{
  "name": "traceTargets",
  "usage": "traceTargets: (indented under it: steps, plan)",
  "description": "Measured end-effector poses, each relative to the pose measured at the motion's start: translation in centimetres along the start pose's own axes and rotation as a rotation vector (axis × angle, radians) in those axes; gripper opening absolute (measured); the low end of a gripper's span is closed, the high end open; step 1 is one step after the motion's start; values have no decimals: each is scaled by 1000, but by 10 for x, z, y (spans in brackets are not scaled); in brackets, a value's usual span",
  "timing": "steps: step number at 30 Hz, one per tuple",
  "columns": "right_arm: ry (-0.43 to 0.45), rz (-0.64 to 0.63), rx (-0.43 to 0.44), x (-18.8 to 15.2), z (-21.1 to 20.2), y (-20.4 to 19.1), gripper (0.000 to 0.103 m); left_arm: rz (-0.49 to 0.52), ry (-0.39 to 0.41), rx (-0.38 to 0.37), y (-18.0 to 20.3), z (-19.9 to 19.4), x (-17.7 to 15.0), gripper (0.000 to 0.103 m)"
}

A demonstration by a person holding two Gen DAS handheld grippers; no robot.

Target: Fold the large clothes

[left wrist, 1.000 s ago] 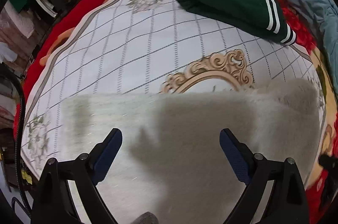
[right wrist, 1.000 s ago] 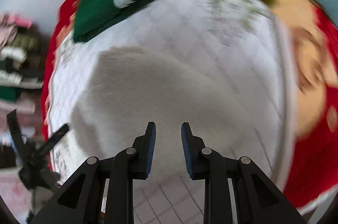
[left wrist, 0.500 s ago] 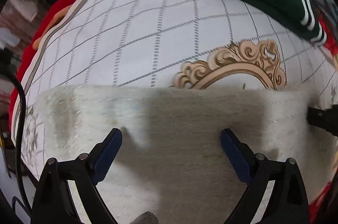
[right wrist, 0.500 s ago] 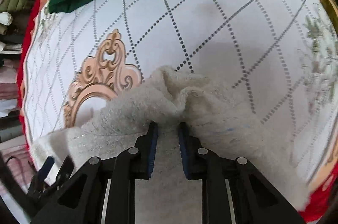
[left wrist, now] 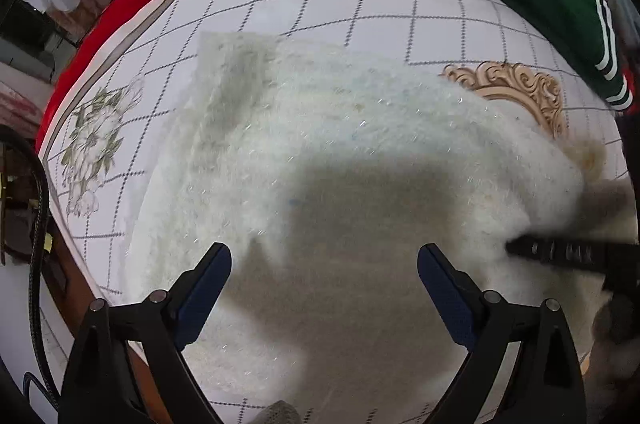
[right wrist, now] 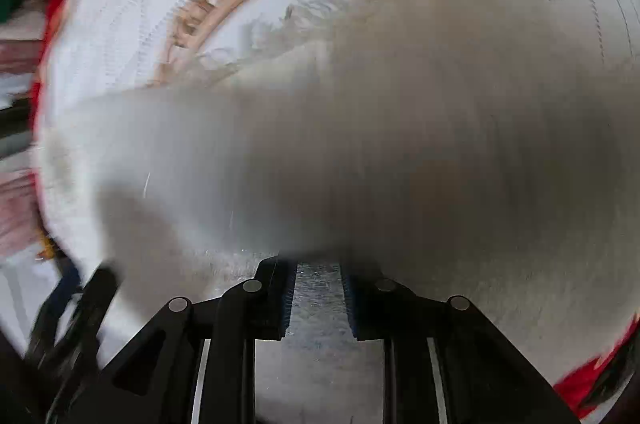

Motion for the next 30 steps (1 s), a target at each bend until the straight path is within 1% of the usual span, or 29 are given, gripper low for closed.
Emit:
traceTargets:
  steps: [1, 3, 6, 7, 8, 9, 11, 12, 13, 15, 16, 17, 19, 20, 22, 23, 24, 25, 26, 27, 28, 29, 30]
  plan:
    - [-3, 11, -31, 2, 1, -3, 22, 0, 3, 8, -2, -1, -1, 96]
    - [-3, 20, -64, 4, 3, -4, 22, -2, 9, 19, -6, -4, -2, 96]
    - [-19, 21, -88, 2, -5, -5, 22, 4, 21, 12, -5, -13, 0, 96]
    - [-21, 18, -76, -1, -14, -5, 22, 11, 41, 9, -3, -20, 2, 96]
    - [3, 15, -45, -3, -30, -7, 22, 24, 64, 10, -3, -26, 4, 96]
    - [36, 13, -17, -5, -45, -9, 22, 39, 79, 17, -1, -31, 5, 96]
    - [132, 8, 40, -6, -80, -7, 22, 70, 106, 29, 4, -36, 7, 96]
    - [157, 12, 53, -3, -87, -6, 22, 74, 110, 25, 7, -35, 7, 96]
    - [164, 16, 55, 2, -86, -5, 22, 76, 102, 21, 12, -30, 10, 96]
    - [128, 44, 52, 19, -54, 2, 22, 82, 66, 19, 18, -21, 11, 96]
    - [96, 82, 81, 25, -33, 9, 22, 83, 55, 14, 21, -19, 12, 96]
    - [102, 125, 135, 30, -26, 14, 22, 89, 61, 14, 23, -22, 14, 96]
    - [74, 168, 174, 30, -32, 19, 22, 116, 81, 29, 26, -28, 18, 96]
    - [72, 158, 190, 25, -40, 21, 22, 122, 86, 29, 28, -30, 19, 96]
    - [89, 144, 224, 20, -54, 30, 23, 132, 94, 17, 34, -35, 23, 96]
    - [113, 146, 251, 15, -66, 36, 23, 140, 101, 15, 36, -36, 25, 96]
    - [158, 150, 270, 8, -81, 47, 30, 146, 105, 14, 40, -37, 26, 96]
    - [219, 160, 293, 2, -93, 59, 48, 152, 106, 10, 43, -37, 28, 96]
    - [282, 182, 327, -7, -107, 75, 60, 154, 106, 6, 47, -36, 30, 96]
    - [329, 210, 361, -13, -121, 97, 80, 157, 108, -1, 54, -33, 32, 96]
    - [370, 255, 392, -22, -130, 116, 83, 161, 110, -5, 59, -29, 34, 96]
    - [385, 308, 400, -32, -134, 140, 83, 168, 109, -7, 66, -24, 36, 96]
    - [380, 343, 395, -28, -144, 165, 83, 173, 104, -12, 73, -20, 38, 96]
Point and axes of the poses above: each gripper's, at about its wrist camera, not at the fingertips, and z roughly the way its jaws point, y to its right, x to its top, the point moved 8 cm from there along z, roughly the way its jaws point, and after that the axes turned 14 degrees about z, right-handed, at the moved point
